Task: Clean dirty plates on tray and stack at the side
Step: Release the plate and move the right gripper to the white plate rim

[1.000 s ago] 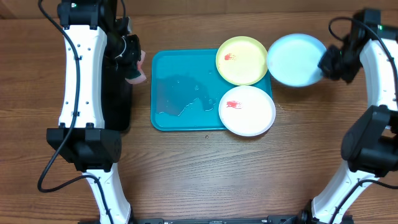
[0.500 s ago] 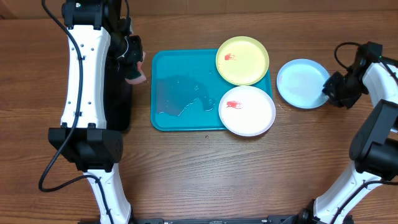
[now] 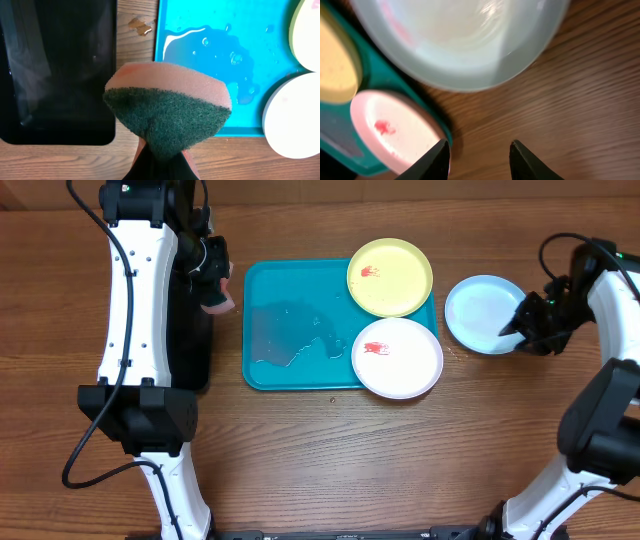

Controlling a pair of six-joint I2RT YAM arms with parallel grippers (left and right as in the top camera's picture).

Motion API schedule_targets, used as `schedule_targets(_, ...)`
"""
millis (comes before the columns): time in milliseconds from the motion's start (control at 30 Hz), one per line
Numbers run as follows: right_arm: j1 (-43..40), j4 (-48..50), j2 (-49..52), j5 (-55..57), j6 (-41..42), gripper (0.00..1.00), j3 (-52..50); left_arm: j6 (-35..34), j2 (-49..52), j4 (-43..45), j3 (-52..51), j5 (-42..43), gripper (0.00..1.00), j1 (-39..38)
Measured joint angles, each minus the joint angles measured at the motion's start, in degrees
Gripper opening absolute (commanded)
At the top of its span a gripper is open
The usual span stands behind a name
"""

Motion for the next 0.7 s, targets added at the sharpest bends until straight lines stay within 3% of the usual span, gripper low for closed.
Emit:
schedule_targets(233, 10.2, 1.7, -0.6, 0.4, -2.1, 0.42, -3.0, -0.2, 0.0, 0.1, 0.0, 0.0, 0.04, 0.0)
schedule_targets(467, 15.1, 6.2, -0.6, 2.5, -1.1, 0.41, -11.0, -0.2, 0.0, 0.1, 0.0, 0.0, 0.04, 0.0)
schedule_targets(700, 18.8, 9.1, -0.6, 3.1, 0.3, 0.29, -14.9, -0.2, 0.0, 0.1, 0.0, 0.0, 0.04, 0.0)
